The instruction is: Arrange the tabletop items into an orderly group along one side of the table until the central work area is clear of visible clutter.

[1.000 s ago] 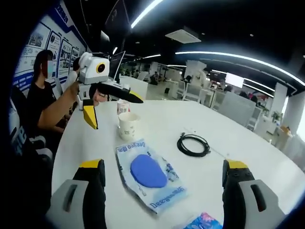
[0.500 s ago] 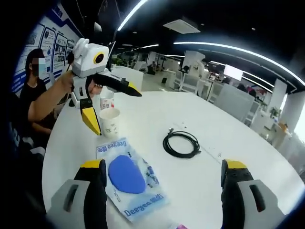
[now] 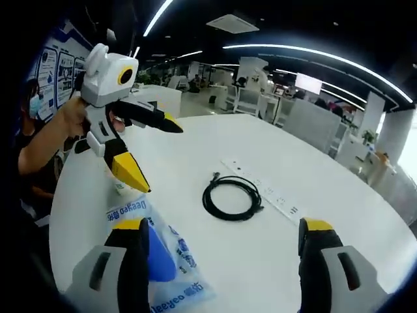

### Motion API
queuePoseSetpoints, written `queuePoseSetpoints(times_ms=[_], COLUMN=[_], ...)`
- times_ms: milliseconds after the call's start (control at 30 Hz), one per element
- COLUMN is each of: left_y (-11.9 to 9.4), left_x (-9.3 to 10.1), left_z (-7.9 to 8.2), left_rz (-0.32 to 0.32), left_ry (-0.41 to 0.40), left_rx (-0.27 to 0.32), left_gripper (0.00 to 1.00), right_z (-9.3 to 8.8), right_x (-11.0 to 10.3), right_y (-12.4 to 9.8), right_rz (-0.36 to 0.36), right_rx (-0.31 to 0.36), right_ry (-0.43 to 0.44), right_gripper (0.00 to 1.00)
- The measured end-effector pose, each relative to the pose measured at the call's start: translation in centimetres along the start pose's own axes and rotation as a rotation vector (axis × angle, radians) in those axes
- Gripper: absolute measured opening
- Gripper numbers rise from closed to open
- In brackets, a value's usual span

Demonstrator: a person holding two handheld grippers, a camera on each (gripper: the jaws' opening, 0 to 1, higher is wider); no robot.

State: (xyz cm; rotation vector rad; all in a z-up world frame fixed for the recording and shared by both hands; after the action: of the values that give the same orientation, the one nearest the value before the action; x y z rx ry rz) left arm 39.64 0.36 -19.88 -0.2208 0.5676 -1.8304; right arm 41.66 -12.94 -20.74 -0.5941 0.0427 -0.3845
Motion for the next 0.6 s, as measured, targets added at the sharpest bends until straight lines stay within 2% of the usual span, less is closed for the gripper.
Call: queuePoseSetpoints(times_ms=[33,133,233,433,467,500,533,600], left_y=[1.1,2.4,2.6,6.0,6.4,6.7,6.1,6.1], left_x=[-0.7,-2.1,-2.2,-4.3,-4.5,-4.6,-3.9,-3.2], left_z=[0.4,0.7,0.3,0.5,0.4,0.2,-1.1,-1.6], left_rz=[0.004,0.018,0.033,0.06,0.057,0.052,0.049,0.034], left_ry=[0.002,-0.017,-0.022,0.006,0.005,0.005,-0.006,-0.021], left_rx=[-0.009,-0.031,-0.044,-0.089,-0.093,-0.097,-0.105,-0.098], left_gripper=[0.92,0.91,0.89,0.84,0.83,0.81,0.8,0.79], right_z=[-0.1,-0.1,0.0,-0.3,-0.1,0.1,0.1,0.0], right_x=[0.2,0.6,1.2,2.3,3.2,3.7,4.2,5.3], right_y=[0.3,1.0,1.8,3.8,4.4,4.7,5.0,5.6], right_rz=[-0.003,-0.003,-0.006,-0.01,-0.011,-0.015,-0.019,-0.02], right_rx=[-0.013,-0.019,-0.027,-0.054,-0.057,-0.058,-0.065,-0.082], right_ry=[-0.002,0.006,0.014,0.032,0.033,0.033,0.03,0.026], right_gripper=[0.91,0.9,0.89,0.83,0.82,0.81,0.81,0.78])
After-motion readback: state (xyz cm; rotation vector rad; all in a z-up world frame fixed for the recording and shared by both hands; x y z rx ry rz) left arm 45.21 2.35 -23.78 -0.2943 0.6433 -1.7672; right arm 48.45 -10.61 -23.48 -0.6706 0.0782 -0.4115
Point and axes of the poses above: the point that each gripper's makers call its tool centre point, and the gripper's own axes: y roughly forward along the fingers, x roughly to its right, z roughly out of its top, the point moved 2 cm from there along -y, roughly backward along the fingers, and after that the axes turned 10 degrees about z, right-handed, at the moved point
